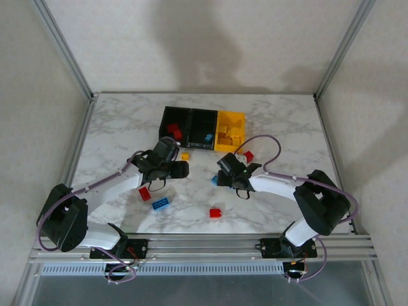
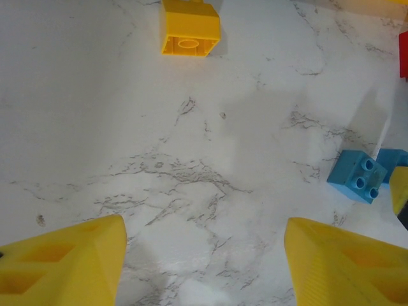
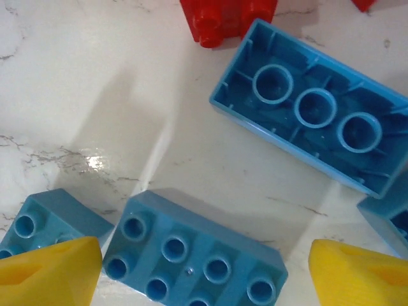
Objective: Sort the legos into containers by color
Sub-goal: Pick up the lego from the center of the table.
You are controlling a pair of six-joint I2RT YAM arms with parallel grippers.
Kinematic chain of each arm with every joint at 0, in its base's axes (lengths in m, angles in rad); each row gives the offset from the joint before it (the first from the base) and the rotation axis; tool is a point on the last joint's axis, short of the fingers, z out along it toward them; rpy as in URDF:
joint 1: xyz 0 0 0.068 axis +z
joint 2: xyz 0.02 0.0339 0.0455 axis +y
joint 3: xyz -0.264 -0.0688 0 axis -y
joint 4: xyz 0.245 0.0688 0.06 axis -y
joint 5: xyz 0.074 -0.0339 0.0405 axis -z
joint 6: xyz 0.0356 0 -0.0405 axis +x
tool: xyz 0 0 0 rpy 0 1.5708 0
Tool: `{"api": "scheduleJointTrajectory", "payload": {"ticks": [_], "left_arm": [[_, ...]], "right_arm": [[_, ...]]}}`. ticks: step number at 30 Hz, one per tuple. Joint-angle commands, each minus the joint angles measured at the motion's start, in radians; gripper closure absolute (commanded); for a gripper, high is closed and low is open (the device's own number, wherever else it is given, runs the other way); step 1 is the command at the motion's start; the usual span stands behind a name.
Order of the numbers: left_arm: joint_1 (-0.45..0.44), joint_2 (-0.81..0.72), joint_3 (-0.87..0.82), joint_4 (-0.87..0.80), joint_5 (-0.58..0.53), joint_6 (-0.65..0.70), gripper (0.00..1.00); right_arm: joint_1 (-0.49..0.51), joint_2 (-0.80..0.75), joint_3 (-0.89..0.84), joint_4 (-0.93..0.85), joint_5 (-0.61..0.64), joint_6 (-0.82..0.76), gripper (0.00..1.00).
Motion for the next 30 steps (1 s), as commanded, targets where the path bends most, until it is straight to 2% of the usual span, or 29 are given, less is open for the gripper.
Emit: {"api": "scheduleJointTrajectory", "payload": {"ticks": [1, 13, 14, 17, 21, 30], "left_arm": [[-0.008, -0.015, -0.018, 0.011, -0.006, -0.014, 0.34], [-0.009, -0.010, -0.020, 0.014, -0.010, -0.021, 0.34], [-0.009, -0.010, -0.022, 0.014, -0.011, -0.023, 0.34], [-0.009, -0.014, -0.024, 0.015, -0.011, -0.024, 0.34], [-0.009, -0.015, -0.024, 0.016, -0.013, -0.025, 0.34], [-0.009, -0.046, -0.030, 0.041, -0.015, -0.056, 0.34]], "right_arm": [[-0.007, 0.025, 0.021, 0.007, 0.016, 0.000, 0.17], [-0.008, 0.065, 0.010, 0.037, -0.018, 0.002, 0.22], [-0.008, 0.066, 0.008, 0.041, -0.021, 0.002, 0.27], [-0.008, 0.059, 0.005, 0.042, -0.027, 0.002, 0.31], [-0.009, 0.035, 0.005, 0.033, -0.026, -0.001, 0.36], [0.002, -0.075, 0.052, -0.015, -0.033, -0.019, 0.38]]}}
